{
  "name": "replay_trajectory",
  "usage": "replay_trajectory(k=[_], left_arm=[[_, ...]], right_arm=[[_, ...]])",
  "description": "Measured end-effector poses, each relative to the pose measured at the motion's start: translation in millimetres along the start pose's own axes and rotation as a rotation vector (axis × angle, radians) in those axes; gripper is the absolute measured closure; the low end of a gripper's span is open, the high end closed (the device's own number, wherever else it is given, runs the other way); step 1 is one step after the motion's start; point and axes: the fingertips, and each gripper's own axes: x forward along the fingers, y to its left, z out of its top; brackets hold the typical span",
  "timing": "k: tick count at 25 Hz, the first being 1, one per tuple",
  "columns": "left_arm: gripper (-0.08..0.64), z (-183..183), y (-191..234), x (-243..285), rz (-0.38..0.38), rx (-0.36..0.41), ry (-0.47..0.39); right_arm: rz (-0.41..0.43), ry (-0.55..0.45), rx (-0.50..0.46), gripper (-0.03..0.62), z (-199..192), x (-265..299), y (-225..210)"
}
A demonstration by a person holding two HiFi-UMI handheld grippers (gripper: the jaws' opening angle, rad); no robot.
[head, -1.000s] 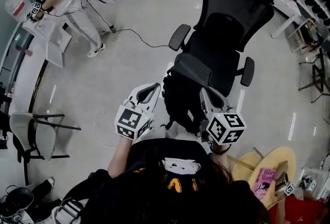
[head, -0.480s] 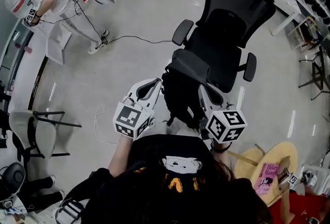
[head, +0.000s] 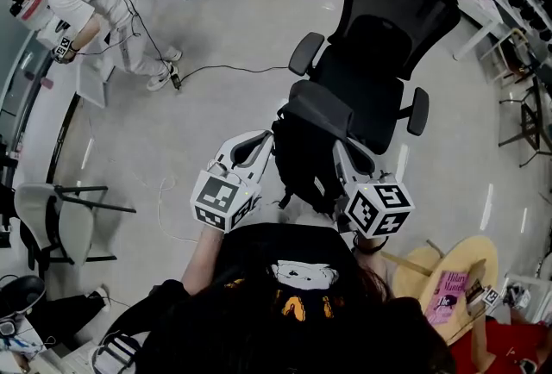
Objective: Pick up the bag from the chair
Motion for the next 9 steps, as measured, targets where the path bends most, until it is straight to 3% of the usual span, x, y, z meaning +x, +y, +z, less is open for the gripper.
replay_trajectory(k=[9], left_arm=[[0.551,0.3,-2.8,0.6,-0.008,0.001,-0.003]], right_arm=[[-0.005,-0.002,0.001,0.557,0.0,-3.4,1.0]])
